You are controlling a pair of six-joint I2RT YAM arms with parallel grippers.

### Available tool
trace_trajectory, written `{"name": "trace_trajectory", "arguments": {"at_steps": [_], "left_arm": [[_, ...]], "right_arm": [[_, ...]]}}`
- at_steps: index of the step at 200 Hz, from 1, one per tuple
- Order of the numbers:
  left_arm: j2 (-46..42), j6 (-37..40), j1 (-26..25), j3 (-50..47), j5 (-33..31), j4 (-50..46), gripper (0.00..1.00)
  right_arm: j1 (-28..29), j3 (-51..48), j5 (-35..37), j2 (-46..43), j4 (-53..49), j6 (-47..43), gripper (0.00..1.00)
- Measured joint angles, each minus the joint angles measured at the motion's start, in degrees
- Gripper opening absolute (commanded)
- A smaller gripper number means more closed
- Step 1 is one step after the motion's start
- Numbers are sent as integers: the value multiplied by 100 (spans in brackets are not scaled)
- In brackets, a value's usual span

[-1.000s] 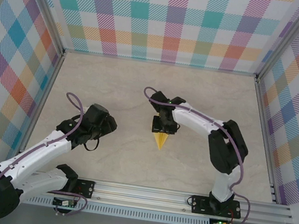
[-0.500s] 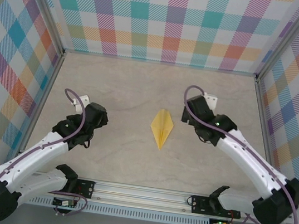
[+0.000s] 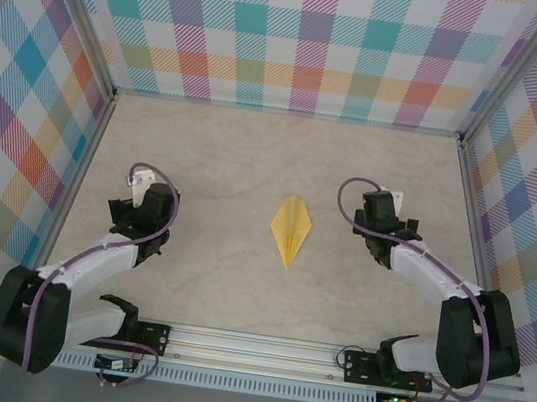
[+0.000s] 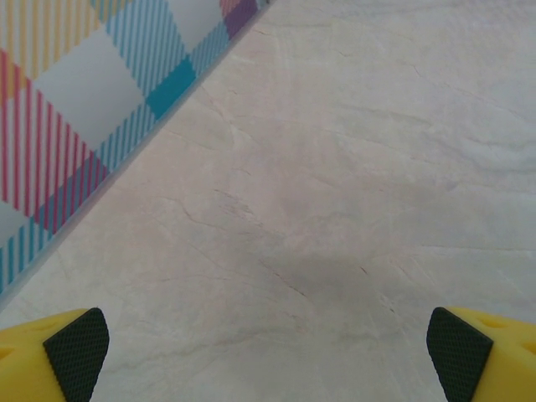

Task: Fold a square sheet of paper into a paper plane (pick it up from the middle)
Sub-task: Reset both arms

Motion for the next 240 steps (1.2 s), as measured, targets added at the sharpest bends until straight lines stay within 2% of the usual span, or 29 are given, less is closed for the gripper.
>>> {"name": "trace_trajectory", "arguments": {"at_steps": [27,51,79,113,164,194,210,240], "left_arm": [[664,330,59,-175,306,1126,100],[1040,527,192,-280,704,2006,100],[1377,872,350,-293,1283,2785,100],[2120,1080,575,-376,1965,3934,100],[2389,1014,1047,-372,2566,4048,100],[2389,1014,1051,-372,2662,4103,100],[2389,1016,1051,-369,2675,4107,100],[2389,1016,1051,-369,2677,4107,100]], "right_arm": [[-315,-334,-684,72,1281,-505,100],[-568,-1023,-1344,107,2487,-793,100],[-686,-1657,-2074,66,3158,-1025,100],[-844,-1856,-2559,-138,3713,-1233,100],[-1945,-1871,-3064,-138,4415,-1080,100],[-1987,-1862,-3370,673,5228,-992,100],[-1971,-1814,-3517,1067,5121,-997,100],[-1956,-1757,-3606,1119,5080,-994,100]]}}
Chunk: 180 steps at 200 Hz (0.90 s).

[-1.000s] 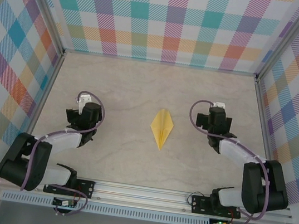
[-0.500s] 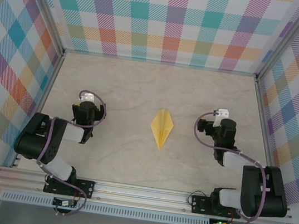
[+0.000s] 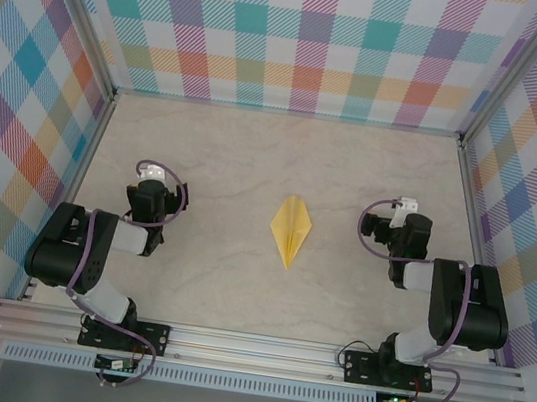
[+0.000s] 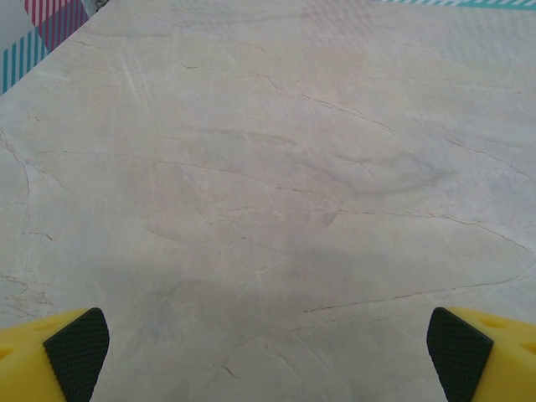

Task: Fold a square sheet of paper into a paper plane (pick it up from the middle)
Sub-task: Reset both arms

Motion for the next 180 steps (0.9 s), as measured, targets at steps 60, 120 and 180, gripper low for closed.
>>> {"name": "trace_trajectory", "arguments": {"at_steps": [60,120,180], "left_arm": [[0,0,0,0,0,0,100],[0,-2,0,0,0,0,100],[0,0,0,0,0,0,100]], "right_arm": [[7,61,4,0,39,0,100],[7,61,4,0,39,0,100],[7,61,4,0,39,0,100]]}}
